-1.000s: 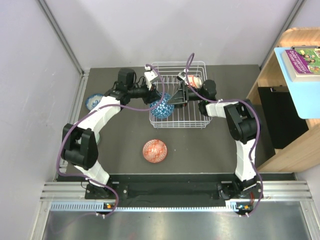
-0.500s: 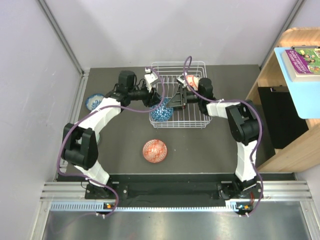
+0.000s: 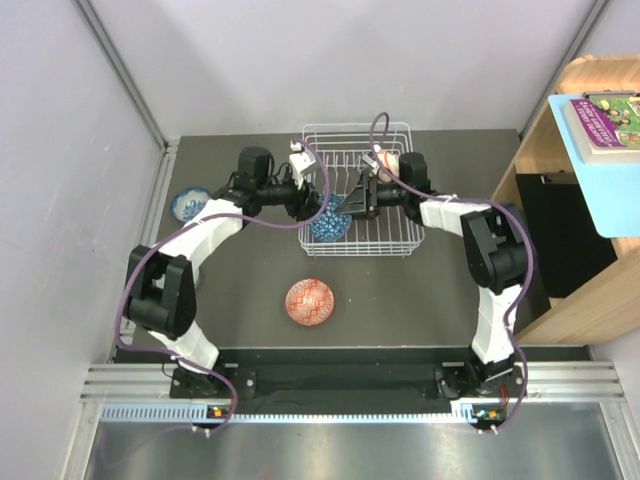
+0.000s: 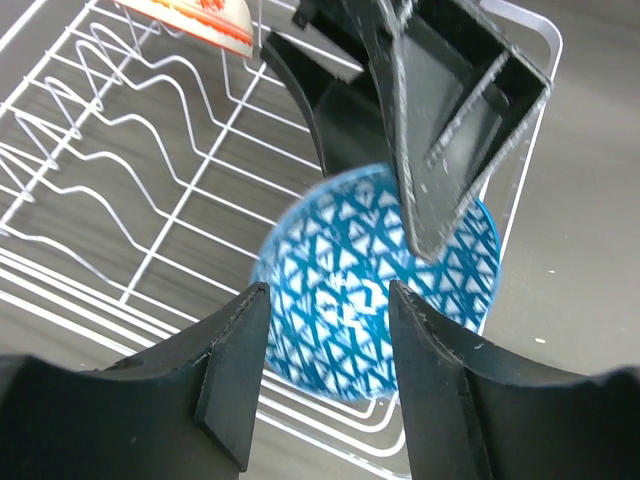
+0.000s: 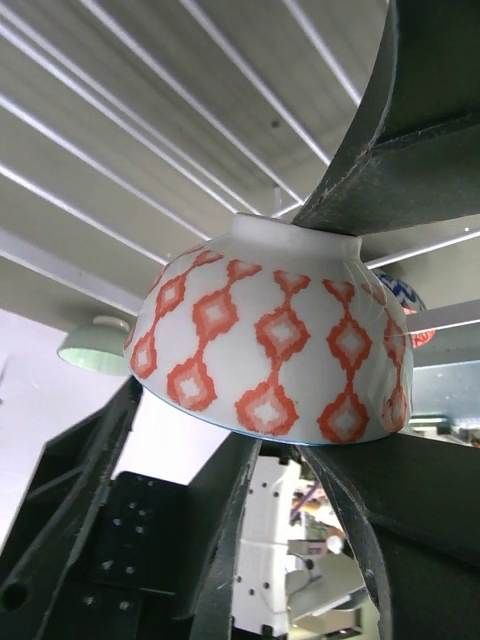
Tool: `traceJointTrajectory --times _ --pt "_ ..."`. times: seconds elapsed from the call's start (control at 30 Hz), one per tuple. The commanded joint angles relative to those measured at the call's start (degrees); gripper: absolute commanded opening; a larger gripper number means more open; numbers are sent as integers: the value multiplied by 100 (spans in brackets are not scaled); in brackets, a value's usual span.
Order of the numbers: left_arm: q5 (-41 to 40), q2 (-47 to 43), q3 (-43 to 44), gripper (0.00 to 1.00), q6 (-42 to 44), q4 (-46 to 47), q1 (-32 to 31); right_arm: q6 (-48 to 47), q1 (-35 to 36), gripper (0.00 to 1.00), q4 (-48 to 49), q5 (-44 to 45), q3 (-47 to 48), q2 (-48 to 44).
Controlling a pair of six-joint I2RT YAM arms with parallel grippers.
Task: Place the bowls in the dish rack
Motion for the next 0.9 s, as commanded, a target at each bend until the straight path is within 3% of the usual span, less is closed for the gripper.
traceJointTrajectory --times 0.0,0.1,0.23,0.47,0.7,0.8,0.87 --pt "-49 -142 -73 56 -81 327 -33 -232 -155 0 -16 136 375 -553" --pt "-120 -212 -161 57 -117 362 -16 -389 -278 0 -270 373 472 -650" --pt "-278 -397 -345 58 -125 468 -24 -1575 -384 0 -1866 847 937 -729" --pt "-348 -590 -416 62 -213 398 142 -2286 -410 0 -2555 1514 1200 -835" --pt "-402 -889 -592 79 -494 503 573 -2798 -410 0 -3162 2254 1517 -958" --pt "-261 -986 -688 94 -608 564 810 -2877 -401 0 -3277 2386 1623 -993" --pt "-217 -1030 -776 97 -705 599 994 -2930 -392 0 -3338 2448 1693 -1028"
